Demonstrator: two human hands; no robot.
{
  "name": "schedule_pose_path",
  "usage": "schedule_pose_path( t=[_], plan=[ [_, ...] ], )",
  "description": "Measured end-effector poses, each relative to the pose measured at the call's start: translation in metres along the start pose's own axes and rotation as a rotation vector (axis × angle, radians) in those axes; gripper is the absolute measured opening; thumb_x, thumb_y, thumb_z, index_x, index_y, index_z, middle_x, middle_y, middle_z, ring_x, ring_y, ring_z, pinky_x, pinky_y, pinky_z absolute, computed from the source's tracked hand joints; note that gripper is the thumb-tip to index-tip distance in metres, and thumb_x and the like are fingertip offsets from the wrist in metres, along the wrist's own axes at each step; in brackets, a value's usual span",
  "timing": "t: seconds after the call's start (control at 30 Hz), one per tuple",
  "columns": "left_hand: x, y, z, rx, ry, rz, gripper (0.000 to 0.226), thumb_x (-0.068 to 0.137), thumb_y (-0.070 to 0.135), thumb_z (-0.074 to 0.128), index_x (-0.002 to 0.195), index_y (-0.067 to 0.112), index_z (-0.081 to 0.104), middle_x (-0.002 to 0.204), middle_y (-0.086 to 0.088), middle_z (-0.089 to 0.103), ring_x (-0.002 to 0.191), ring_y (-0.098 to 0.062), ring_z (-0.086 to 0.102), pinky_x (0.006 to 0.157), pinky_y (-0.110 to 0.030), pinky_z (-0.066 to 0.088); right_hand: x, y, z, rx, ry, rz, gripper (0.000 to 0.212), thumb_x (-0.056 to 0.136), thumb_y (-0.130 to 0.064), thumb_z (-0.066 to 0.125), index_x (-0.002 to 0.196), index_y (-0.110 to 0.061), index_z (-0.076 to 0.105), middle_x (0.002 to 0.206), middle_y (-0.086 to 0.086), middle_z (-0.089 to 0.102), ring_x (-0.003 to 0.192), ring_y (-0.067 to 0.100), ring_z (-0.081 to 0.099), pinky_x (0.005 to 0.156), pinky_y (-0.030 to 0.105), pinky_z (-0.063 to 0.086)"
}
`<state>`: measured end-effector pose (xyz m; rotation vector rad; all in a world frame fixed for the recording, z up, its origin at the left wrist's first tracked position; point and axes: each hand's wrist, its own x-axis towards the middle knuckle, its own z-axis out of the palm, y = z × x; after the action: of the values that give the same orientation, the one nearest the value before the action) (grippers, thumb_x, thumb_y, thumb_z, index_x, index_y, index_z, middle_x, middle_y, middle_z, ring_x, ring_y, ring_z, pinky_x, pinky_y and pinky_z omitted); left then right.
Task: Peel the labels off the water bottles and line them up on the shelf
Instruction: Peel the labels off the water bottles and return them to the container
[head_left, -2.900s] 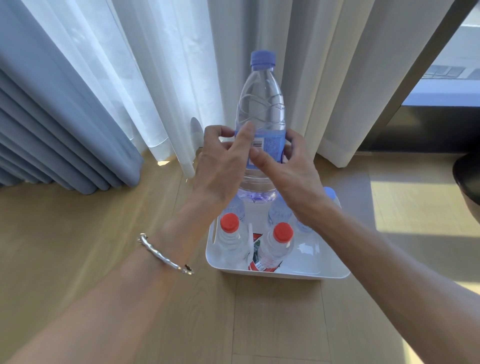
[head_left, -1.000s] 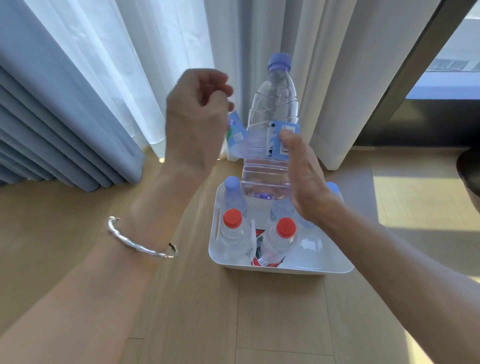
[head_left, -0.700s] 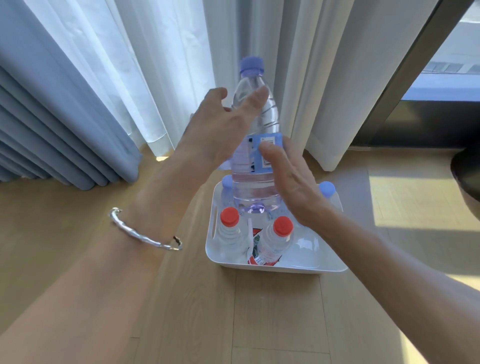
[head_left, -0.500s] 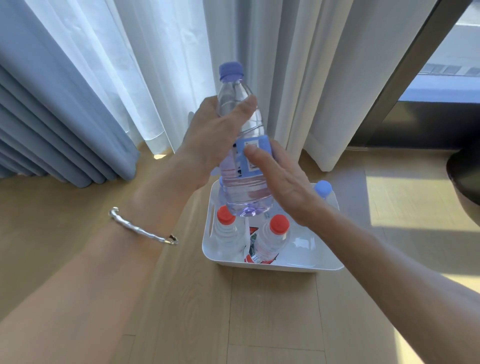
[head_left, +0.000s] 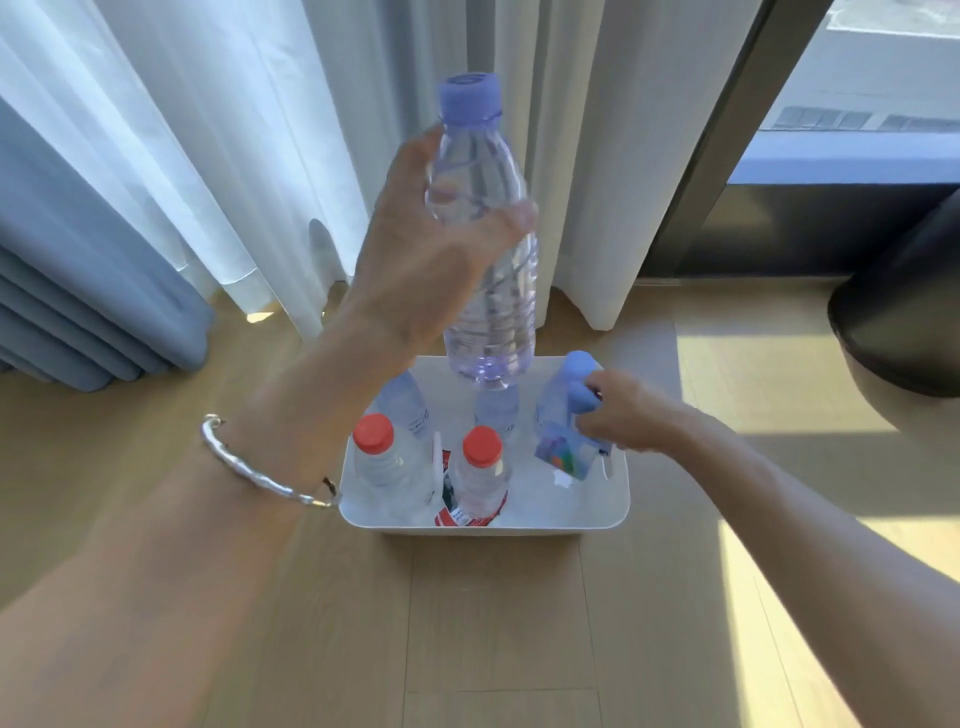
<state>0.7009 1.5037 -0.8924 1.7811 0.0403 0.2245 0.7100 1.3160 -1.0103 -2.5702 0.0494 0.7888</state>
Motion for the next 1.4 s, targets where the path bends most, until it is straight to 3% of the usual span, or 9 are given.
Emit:
schedule_pose_path(
  t=[0.1, 0.23, 0.33, 0.43, 0.6, 0.73, 0.97, 1.23, 1.4],
  plan=[
    [-0.004, -0.004, 0.015, 0.124, -0.162, 0.023, 0.043, 0.066, 0.032, 0.074, 0.106, 0.024, 0.058, 0.093, 0.012, 0.067, 0.083, 0.0, 0.067, 0.083, -0.025, 0.054, -0.001, 0.01, 0.014, -0.125, -0.027, -0.001, 0.026, 0.085, -0.012, 0.052, 0.066, -0.019, 0.035, 0.069, 0.0, 0.041, 0.067, 0.024, 0.043, 0.048, 0.025, 0.03],
    [-0.01, -0.023, 0.03, 0.288, -0.37, 0.029, 0.045, 0.062, 0.037, 0.076, 0.1, 0.022, 0.057, 0.09, 0.009, 0.068, 0.089, -0.013, 0.069, 0.086, -0.042, 0.055, -0.001, 0.006, 0.01, -0.048, -0.159, -0.059, 0.022, 0.079, -0.026, 0.072, 0.081, -0.021, 0.051, 0.079, -0.001, 0.051, 0.07, 0.019, 0.05, 0.056, 0.026, 0.039],
    [-0.014, -0.035, 0.04, 0.404, -0.496, 0.038, 0.032, 0.063, 0.034, 0.076, 0.084, 0.032, 0.052, 0.079, 0.012, 0.059, 0.073, -0.005, 0.06, 0.071, -0.027, 0.051, 0.002, 0.008, 0.004, -0.068, -0.232, -0.093, 0.026, 0.079, -0.024, 0.074, 0.102, -0.021, 0.063, 0.086, 0.001, 0.056, 0.07, 0.018, 0.051, 0.054, 0.023, 0.038],
    [-0.016, -0.046, 0.045, 0.52, -0.572, 0.027, 0.036, 0.066, 0.024, 0.078, 0.075, 0.033, 0.044, 0.069, 0.013, 0.049, 0.059, 0.0, 0.046, 0.055, -0.01, 0.036, 0.007, 0.014, 0.006, -0.042, -0.271, 0.018, 0.04, 0.082, -0.019, 0.072, 0.119, -0.021, 0.057, 0.088, 0.003, 0.056, 0.056, 0.014, 0.045, 0.05, 0.021, 0.036],
    [-0.015, -0.068, 0.052, 0.685, -0.752, -0.013, 0.042, 0.067, 0.026, 0.082, 0.097, 0.023, 0.053, 0.082, 0.009, 0.056, 0.073, -0.009, 0.051, 0.061, -0.016, 0.038, 0.015, 0.015, 0.01, -0.104, -0.313, 0.051, 0.021, 0.091, -0.006, 0.046, 0.101, -0.021, 0.057, 0.067, 0.002, 0.051, 0.056, 0.018, 0.047, 0.052, 0.021, 0.04],
    [-0.014, -0.085, 0.058, 0.743, -0.857, -0.058, 0.046, 0.067, 0.023, 0.082, 0.105, 0.018, 0.056, 0.09, 0.004, 0.059, 0.079, -0.014, 0.053, 0.067, -0.023, 0.044, 0.019, 0.014, 0.01, -0.125, -0.326, 0.051, 0.034, 0.092, -0.006, 0.04, 0.114, -0.002, 0.066, 0.083, 0.008, 0.061, 0.069, 0.023, 0.054, 0.055, 0.021, 0.044],
    [-0.014, -0.099, 0.071, 0.903, -1.034, -0.164, 0.043, 0.077, 0.021, 0.07, 0.118, 0.024, 0.056, 0.109, 0.002, 0.06, 0.096, -0.018, 0.057, 0.085, -0.036, 0.052, 0.024, 0.017, 0.005, -0.022, -0.202, 0.039, 0.03, 0.094, -0.012, 0.045, 0.115, -0.016, 0.066, 0.064, -0.004, 0.056, 0.052, 0.008, 0.05, 0.046, 0.017, 0.038],
    [-0.012, -0.097, 0.074, 0.916, -1.126, -0.223, 0.05, 0.077, 0.03, 0.076, 0.12, 0.025, 0.051, 0.116, 0.003, 0.058, 0.097, -0.017, 0.055, 0.079, -0.029, 0.044, 0.033, 0.015, 0.002, 0.059, 0.066, 0.088, 0.014, 0.084, -0.023, 0.056, 0.085, -0.009, 0.056, 0.089, 0.014, 0.066, 0.072, 0.026, 0.055, 0.049, 0.024, 0.037],
    [-0.015, -0.093, 0.069, 0.971, -1.172, -0.282, 0.071, 0.071, 0.057, 0.074, 0.132, 0.033, 0.045, 0.132, 0.009, 0.052, 0.115, -0.016, 0.052, 0.09, -0.029, 0.042, 0.03, 0.008, 0.003, 0.135, 0.127, 0.011, 0.058, 0.084, -0.033, 0.066, 0.134, -0.015, 0.043, 0.127, 0.012, 0.052, 0.109, 0.027, 0.053, 0.078, 0.031, 0.042]
  ],
)
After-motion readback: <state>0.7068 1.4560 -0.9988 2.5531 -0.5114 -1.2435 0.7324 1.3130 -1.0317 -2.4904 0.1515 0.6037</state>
